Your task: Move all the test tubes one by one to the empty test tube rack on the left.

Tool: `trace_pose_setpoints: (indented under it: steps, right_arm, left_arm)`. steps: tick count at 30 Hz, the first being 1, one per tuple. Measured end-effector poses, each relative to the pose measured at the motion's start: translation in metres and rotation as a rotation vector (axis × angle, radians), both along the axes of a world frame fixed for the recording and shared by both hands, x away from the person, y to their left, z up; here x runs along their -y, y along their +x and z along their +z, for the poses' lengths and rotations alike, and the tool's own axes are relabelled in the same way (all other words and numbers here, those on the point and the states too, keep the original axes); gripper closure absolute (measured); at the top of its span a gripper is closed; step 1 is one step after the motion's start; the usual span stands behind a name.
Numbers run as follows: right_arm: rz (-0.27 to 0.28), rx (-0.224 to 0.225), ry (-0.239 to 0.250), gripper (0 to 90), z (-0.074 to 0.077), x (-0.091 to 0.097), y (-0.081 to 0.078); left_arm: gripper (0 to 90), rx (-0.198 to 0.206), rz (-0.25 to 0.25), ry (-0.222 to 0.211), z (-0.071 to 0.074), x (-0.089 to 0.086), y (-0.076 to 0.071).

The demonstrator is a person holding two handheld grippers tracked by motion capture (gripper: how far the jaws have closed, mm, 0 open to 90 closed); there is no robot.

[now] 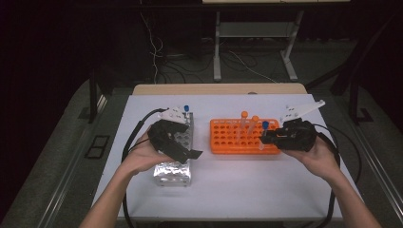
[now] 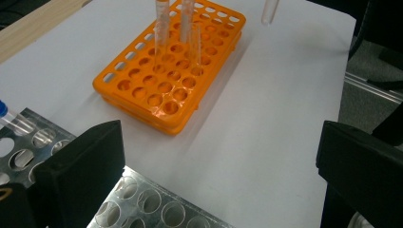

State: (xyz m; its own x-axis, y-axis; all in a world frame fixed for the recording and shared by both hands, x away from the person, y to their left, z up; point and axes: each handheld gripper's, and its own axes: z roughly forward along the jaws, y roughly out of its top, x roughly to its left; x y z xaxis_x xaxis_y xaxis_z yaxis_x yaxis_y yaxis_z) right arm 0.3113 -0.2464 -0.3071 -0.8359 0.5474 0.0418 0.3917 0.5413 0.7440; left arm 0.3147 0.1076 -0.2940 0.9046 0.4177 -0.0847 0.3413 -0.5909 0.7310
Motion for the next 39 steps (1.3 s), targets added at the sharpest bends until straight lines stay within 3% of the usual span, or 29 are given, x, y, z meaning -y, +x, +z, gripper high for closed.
trace_pose_setpoints:
  steps: [9, 18, 31, 39]
  right_arm:
    - [0.112, -0.044, -0.022, 76.0, -0.011, -0.034, -0.010]
    - [0.216, -0.059, -0.021, 76.0, -0.019, -0.073, -0.015]
    - [0.284, -0.063, 0.005, 76.0, -0.019, -0.106, -0.015]
    - [0.319, -0.063, -0.010, 76.0, -0.022, -0.120, -0.017]
  left_arm:
    - [2.9, 0.003, -0.042, 0.012, 0.007, 0.008, -0.001]
    - [8.2, 0.006, -0.090, 0.023, 0.008, 0.018, -0.003]
    - [25.9, -0.020, -0.174, 0.041, 0.007, 0.031, -0.003]
    - [45.1, -0.045, -0.244, 0.056, 0.009, 0.038, -0.003]
